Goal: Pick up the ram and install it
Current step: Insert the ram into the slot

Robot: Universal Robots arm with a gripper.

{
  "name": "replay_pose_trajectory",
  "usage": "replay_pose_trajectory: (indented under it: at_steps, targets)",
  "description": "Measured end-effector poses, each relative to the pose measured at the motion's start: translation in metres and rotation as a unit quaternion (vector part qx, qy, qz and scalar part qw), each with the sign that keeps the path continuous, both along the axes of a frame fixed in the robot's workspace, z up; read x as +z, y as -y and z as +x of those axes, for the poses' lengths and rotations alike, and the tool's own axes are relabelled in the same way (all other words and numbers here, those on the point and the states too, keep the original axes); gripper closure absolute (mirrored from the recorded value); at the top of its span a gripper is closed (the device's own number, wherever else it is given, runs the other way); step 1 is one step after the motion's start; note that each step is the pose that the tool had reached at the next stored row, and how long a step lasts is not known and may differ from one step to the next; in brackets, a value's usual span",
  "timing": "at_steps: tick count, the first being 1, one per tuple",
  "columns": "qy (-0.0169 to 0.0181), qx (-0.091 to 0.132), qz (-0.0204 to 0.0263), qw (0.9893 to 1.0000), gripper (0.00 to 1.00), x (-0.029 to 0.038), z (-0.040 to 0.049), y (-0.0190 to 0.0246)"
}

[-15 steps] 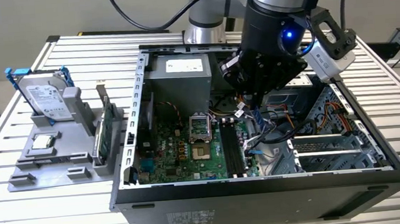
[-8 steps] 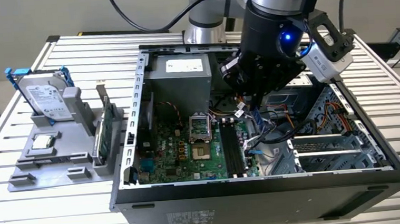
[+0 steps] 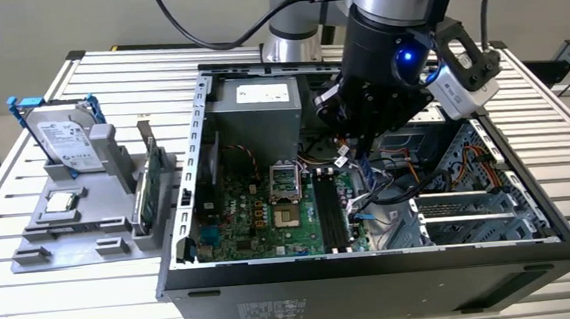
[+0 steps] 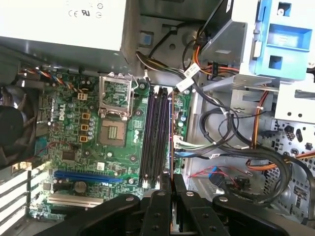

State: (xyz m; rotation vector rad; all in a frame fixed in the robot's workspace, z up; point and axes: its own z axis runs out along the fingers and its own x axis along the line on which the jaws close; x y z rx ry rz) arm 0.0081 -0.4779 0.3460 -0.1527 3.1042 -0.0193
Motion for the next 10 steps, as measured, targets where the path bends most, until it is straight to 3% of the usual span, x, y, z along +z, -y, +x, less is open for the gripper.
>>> replay_pose_trajectory:
  at_steps: [10]
  targets:
    - [0.0017,0.000,0.0000,1.0000,1.00,-0.0052,0.0000,-0.0022]
